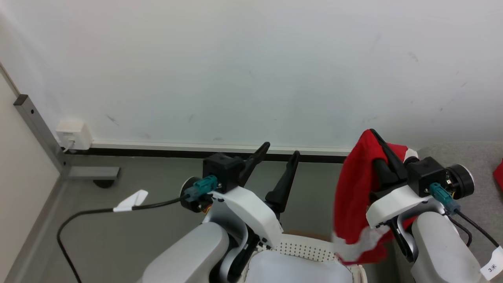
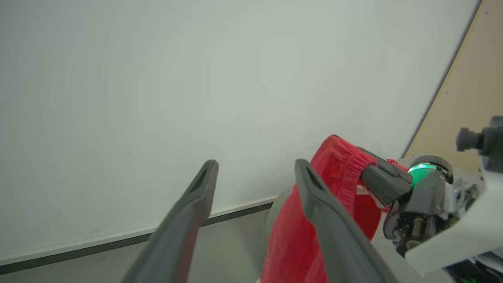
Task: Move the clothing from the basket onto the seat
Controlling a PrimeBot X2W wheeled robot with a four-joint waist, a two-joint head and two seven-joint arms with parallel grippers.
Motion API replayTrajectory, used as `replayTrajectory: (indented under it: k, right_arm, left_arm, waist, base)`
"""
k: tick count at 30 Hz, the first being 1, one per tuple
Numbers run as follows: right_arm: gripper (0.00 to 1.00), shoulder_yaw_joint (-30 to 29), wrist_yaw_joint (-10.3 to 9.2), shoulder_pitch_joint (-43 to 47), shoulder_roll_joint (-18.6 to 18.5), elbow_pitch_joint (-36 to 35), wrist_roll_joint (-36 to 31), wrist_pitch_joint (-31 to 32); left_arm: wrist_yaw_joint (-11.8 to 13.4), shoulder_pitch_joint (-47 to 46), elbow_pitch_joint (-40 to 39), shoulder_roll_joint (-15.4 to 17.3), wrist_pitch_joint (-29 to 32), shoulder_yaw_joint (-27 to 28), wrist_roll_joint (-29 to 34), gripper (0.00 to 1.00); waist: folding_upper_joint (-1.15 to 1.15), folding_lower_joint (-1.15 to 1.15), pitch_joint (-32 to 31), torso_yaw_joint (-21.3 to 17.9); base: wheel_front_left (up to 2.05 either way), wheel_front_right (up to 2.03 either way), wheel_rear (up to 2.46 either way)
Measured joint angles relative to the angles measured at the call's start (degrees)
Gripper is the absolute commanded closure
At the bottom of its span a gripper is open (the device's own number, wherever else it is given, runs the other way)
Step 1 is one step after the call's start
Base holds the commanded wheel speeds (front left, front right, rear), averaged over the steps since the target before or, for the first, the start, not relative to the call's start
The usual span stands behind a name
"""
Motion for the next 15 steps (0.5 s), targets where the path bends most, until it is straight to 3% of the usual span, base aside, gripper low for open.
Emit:
replayTrajectory:
  k: [15]
  right_arm:
    - [1.0,-2.6,0.0,-0.9,0.0,-1.2,-0.8,0.0]
  left_arm:
    - [-4.1,3.4,9.1,-1.7,-6.2,-4.1,2.4,0.0]
  waist:
    - [0.0,0.0,0.2,-1.1]
  base:
    - [0.0,0.0,0.0]
